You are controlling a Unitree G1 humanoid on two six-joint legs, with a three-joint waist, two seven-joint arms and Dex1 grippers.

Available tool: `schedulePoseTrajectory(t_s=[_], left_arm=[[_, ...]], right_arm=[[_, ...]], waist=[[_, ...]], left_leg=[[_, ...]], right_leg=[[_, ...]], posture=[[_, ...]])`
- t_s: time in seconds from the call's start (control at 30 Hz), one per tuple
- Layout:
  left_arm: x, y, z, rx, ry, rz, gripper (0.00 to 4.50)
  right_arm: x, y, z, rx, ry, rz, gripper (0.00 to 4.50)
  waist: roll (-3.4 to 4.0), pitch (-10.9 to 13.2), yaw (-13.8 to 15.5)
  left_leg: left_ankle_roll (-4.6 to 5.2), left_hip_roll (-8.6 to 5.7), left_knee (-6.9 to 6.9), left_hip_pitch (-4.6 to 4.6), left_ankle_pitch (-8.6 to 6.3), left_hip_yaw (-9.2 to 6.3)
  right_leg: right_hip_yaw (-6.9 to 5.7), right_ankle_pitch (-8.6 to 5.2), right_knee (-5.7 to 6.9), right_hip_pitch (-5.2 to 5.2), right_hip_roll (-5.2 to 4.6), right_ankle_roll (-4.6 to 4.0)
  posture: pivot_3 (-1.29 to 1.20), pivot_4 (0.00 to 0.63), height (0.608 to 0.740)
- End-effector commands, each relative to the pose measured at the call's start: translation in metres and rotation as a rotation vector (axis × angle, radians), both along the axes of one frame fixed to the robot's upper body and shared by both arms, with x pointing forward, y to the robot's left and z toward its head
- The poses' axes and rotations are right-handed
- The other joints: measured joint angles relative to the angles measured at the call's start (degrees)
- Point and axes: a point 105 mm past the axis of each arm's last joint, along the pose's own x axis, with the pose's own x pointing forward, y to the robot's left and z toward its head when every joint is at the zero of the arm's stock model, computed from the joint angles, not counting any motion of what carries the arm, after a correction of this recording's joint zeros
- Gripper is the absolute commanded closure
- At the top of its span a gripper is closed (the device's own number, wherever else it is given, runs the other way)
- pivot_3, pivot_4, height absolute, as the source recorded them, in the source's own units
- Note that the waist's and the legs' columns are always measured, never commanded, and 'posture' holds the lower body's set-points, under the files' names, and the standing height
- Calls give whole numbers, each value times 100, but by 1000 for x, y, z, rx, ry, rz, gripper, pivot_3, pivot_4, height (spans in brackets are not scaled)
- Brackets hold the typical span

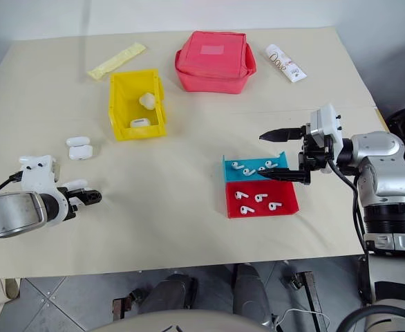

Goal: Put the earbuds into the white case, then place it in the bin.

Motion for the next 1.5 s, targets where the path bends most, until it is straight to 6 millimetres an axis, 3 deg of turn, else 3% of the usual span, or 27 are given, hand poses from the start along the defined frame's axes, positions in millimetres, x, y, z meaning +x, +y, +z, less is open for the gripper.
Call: schedulePoseTrajectory(t_s=[0.03, 0.6, 0.7, 0.83, 1.07, 1.27, 1.4, 1.5], left_arm=[[3, -1, 5, -6, -14, -1, 61], [6, 0, -2, -25, 24, -4, 61], [7, 1, -3, -25, 27, 12, 642], [8, 2, -4, -29, 27, 20, 1736], [6, 6, 5, 0, 28, -38, 1735], [37, -19, 55, 206, -358, -480, 1735], [48, -52, 83, 89, -666, -712, 1735], [37, -87, 107, -2, -957, -995, 1735]], right_arm=[[-6, 3, 7, -1, -30, 32, 0], [-15, 5, 19, 59, -28, 77, 0], [-13, 6, 20, 61, -32, 73, 0], [-13, 4, 20, 58, -33, 66, 0], [-12, 1, 19, 47, -34, 47, 0], [-11, -4, 23, 39, -55, 9, 0], [-13, -6, 23, 43, -65, -13, 0], [-18, -7, 22, 47, -68, -34, 0]], waist=[[0, 0, 0], [3, 0, 7], [5, 0, 15], [7, 0, 33], [7, 0, 33], [5, 0, 20], [21, 0, -5], [15, -1, -4]], left_leg=[[0, 1, 0, 0, 0, 0], [-6, 16, 0, 6, -4, 7], [-7, 16, 0, 7, -4, 7], [-7, 15, 1, 7, -3, 7], [-7, 16, 0, 7, -4, 8], [-8, 16, 0, 1, -4, 14], [-7, 25, -9, 4, -5, 32], [-13, 47, -5, -3, -9, 33]], right_leg=[[0, 0, 0, 0, 1, 0], [2, -2, 1, 1, 13, -4], [2, -2, 3, 1, 13, -4], [2, -2, 3, 2, 13, -4], [2, -2, 3, 2, 14, -4], [-16, -4, -4, -1, 22, -8], [-17, -3, -11, -1, 19, -6], [-19, 3, -29, -1, 15, -12]], posture=[[0, 150, 740], [0, 150, 740], [0, 150, 740], [0, 150, 740], [0, 150, 740], [0, 150, 740], [0, 150, 740], [0, 150, 740]])
